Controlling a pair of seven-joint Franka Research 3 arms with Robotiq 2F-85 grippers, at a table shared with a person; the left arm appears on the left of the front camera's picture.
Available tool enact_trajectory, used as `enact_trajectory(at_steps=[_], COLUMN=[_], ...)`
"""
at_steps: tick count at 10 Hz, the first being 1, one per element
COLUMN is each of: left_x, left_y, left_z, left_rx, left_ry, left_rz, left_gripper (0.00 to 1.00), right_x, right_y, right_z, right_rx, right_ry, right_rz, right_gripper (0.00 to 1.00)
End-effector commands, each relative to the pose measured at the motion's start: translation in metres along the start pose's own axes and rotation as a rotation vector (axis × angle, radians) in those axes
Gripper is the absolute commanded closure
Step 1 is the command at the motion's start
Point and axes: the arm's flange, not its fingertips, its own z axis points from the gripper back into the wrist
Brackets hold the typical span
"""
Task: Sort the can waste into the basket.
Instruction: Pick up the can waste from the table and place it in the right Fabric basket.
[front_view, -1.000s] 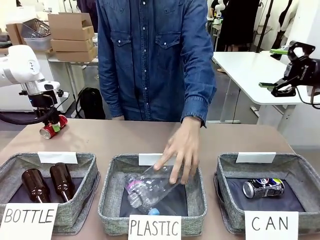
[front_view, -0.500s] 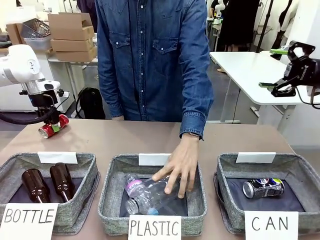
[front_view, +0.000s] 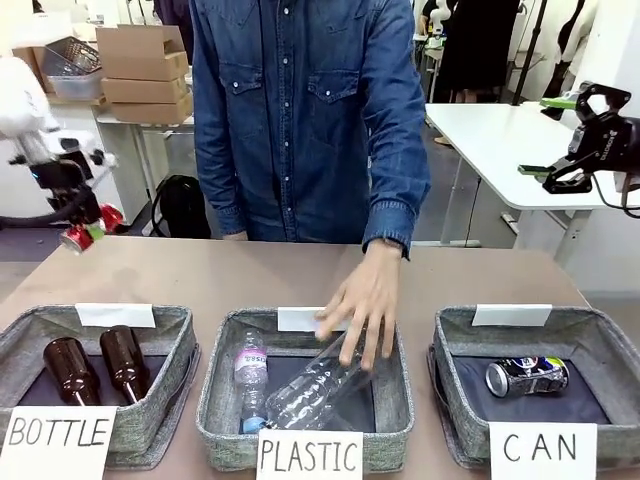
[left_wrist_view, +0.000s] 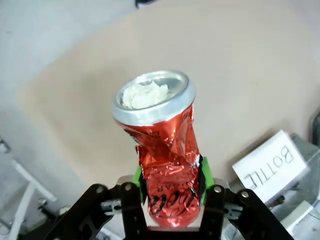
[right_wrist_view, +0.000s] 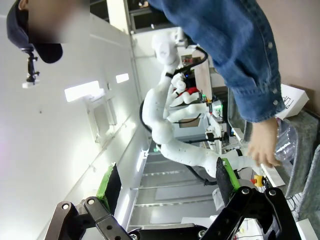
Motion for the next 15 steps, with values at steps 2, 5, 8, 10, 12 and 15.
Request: enact_trajectory(at_steps=[2,5,8,10,12,15], left_x=[-0.112,-0.182,-0.184,-0.184,-0.184,-0.184], left_y=[-0.107,-0.179,-0.190,-0.190,-0.190,-0.187], left_z=[0.065,0.055,0.063,0.063,0.063,0.059], left_rx=[-0.201,-0.234,-0.254,-0.254,-0.254,-0.239], left_ry=[-0.158,-0.159,-0.152,-0.152,-0.152,-0.149], left_rz=[-0.166,-0.508,-0.502,-0.502,-0.502,-0.511], left_gripper=[0.85,0.85,0.85,0.85,0.85,0.54], right_x=[-0.001,-0.001,-0.001,-0.001,-0.001,-0.001], right_y=[0.002,0.002,0.002,0.002,0.002,0.002], right_z=[0.001,0.001,0.001,0.001,0.001,0.001], right_rx=[-0.003,-0.003,-0.003,-0.003,-0.003,-0.003], right_ry=[0.009,0.009,0.009,0.009,0.009,0.009], right_rz=[0.005,0.005,0.005,0.005,0.005,0.005], right_gripper=[0.00,0.00,0.00,0.00,0.00,0.00])
